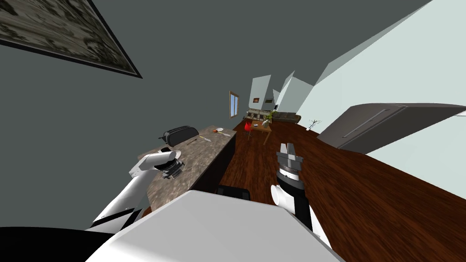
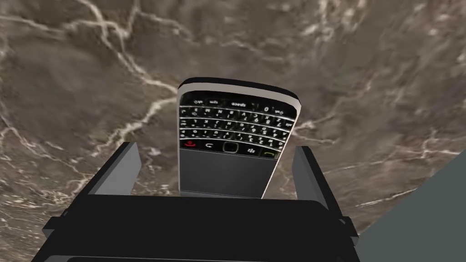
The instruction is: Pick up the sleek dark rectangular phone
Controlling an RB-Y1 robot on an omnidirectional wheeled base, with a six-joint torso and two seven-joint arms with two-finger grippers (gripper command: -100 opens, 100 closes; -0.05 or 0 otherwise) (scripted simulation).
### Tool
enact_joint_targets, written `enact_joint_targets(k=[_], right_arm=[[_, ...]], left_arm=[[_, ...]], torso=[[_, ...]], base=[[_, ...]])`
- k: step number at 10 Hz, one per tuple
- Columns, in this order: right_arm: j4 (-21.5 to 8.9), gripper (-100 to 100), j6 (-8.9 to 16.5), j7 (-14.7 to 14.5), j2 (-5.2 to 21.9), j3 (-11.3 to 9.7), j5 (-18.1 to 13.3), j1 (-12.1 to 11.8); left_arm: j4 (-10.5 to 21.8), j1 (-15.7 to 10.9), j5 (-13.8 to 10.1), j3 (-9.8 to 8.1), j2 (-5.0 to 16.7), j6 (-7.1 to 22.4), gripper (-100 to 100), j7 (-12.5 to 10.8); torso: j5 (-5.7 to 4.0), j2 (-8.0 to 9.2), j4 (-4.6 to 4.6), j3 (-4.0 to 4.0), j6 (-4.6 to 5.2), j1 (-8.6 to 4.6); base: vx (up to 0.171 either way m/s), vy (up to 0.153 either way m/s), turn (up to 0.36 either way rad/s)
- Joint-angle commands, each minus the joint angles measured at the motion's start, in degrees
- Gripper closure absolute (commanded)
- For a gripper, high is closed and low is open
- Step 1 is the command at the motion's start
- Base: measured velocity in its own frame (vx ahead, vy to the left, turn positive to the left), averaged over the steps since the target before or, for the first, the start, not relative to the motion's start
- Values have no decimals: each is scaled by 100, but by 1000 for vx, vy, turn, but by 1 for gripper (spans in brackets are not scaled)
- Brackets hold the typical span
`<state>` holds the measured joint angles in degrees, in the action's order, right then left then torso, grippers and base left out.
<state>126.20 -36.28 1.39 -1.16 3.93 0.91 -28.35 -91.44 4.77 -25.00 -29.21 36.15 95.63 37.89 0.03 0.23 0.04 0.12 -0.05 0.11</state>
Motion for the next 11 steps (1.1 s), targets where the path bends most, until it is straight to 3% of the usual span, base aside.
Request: enact_joint_targets(k=[1,2,6,7,8,10,11], right_arm=[[0,0,0,0,0,0,0,0],[0,0,0,0,0,0,0,-1],[0,0,0,0,0,0,0,-1],[0,0,0,0,0,0,0,-1],[0,0,0,0,0,0,0,-1],[0,0,0,0,-1,0,0,-2],[0,0,0,0,-1,0,0,-1]], left_arm=[[0,0,0,0,0,0,-100,0],[13,-1,4,6,-3,-27,100,-7],[12,1,4,7,-2,-23,100,-2],[12,1,4,6,-2,-23,0,-4],[-183,36,-47,-65,24,154,100,16],[-216,42,-59,-79,34,176,100,22],[-228,42,-62,-86,38,196,0,26]], torso=[[0,0,0,0,0,0],[-2,-6,-1,-3,-1,-7],[-3,-19,-3,-10,-1,-16],[-3,-20,-3,-11,0,-16],[-3,-20,-3,-11,1,-16],[-9,-31,-4,-16,-3,-33],[-6,-28,-5,-16,1,-27]], base=[[-25,22,-15],[0,0,0],[-1,0,-3],[0,0,0],[30,-20,68],[33,-29,53],[0,0,0]])
